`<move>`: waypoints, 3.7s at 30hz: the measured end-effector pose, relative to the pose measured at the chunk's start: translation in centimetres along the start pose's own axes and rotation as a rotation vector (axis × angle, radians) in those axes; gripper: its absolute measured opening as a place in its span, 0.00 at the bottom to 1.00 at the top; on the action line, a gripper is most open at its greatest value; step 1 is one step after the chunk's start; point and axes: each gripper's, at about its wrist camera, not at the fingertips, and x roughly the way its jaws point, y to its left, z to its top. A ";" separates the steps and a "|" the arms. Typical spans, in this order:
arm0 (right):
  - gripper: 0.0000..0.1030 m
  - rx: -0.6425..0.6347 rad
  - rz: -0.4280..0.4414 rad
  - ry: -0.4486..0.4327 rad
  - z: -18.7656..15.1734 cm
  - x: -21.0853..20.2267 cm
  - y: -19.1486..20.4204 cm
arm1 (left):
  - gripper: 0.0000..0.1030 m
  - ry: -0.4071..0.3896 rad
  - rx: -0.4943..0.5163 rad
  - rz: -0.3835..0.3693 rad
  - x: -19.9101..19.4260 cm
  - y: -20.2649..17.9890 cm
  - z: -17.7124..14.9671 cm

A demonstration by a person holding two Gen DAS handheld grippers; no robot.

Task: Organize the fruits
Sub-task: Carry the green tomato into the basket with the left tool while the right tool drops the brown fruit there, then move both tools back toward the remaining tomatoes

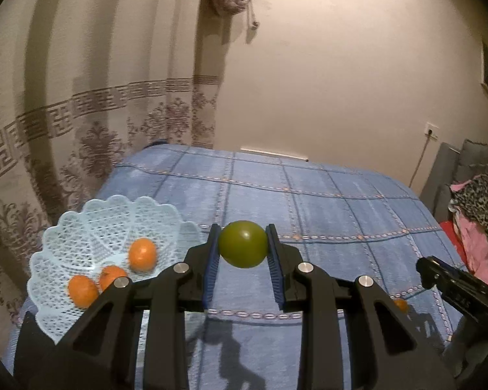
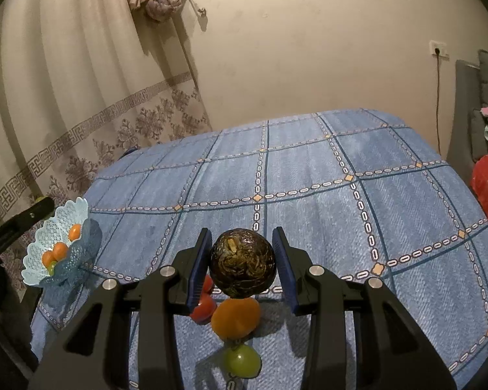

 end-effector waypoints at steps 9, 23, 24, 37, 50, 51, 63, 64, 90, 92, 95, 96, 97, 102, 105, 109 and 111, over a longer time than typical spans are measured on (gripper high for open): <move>0.38 0.017 0.029 0.032 0.2 0.7 0.2 | 0.28 -0.033 -0.038 0.106 -1.3 4.5 0.5; 0.38 -0.032 0.161 0.061 1.2 0.8 6.5 | 0.34 0.030 -0.097 0.168 -1.4 10.4 -0.8; 0.38 -0.040 0.177 0.063 1.3 0.9 7.4 | 0.41 0.033 -0.109 0.161 -1.3 10.7 -0.9; 0.38 -0.149 0.376 0.179 1.1 4.5 19.3 | 0.70 -0.056 -0.143 0.340 -2.1 13.2 -2.1; 0.53 -0.161 0.460 0.264 0.0 7.8 24.4 | 0.83 -0.057 -0.219 0.346 -2.1 15.0 -2.2; 0.53 -0.159 0.459 0.262 0.1 7.8 24.2 | 0.84 -0.056 -0.222 0.344 -2.1 15.1 -2.2; 0.54 -0.162 0.321 0.150 -0.4 5.5 20.6 | 0.93 -0.071 -0.212 0.317 -2.4 14.3 -2.0; 0.54 -0.165 0.306 0.141 -0.5 5.3 20.2 | 0.93 -0.071 -0.211 0.316 -2.4 14.2 -2.0; 0.67 -0.071 0.141 0.027 -0.7 1.1 11.0 | 0.97 -0.089 -0.053 0.233 -4.0 7.2 -1.4; 0.67 -0.063 0.132 0.027 -0.8 1.0 10.3 | 0.97 -0.087 -0.041 0.216 -4.0 6.4 -1.3; 0.67 -0.053 0.121 0.027 -0.9 0.8 9.3 | 0.97 -0.081 -0.021 0.187 -3.9 5.1 -1.1; 0.67 -0.053 0.115 0.025 -1.0 0.7 8.9 | 0.97 -0.080 -0.012 0.181 -3.8 4.6 -1.1; 0.67 -0.051 0.110 0.022 -1.0 0.5 8.5 | 0.97 -0.078 -0.001 0.175 -3.7 4.2 -1.1; 0.67 -0.045 0.072 0.008 -1.5 -0.4 6.3 | 0.97 -0.059 0.028 0.146 -3.2 2.2 -1.3; 0.67 -0.031 0.060 0.010 -1.7 -0.9 4.9 | 0.97 -0.040 0.045 0.123 -2.7 1.0 -1.5; 0.67 -0.006 0.033 0.012 -2.0 -1.5 2.8 | 0.97 -0.019 0.070 0.091 -2.1 -0.4 -2.0; 0.67 0.008 0.020 0.018 -2.3 -1.8 1.6 | 0.97 -0.007 0.082 0.074 -1.8 -1.1 -2.2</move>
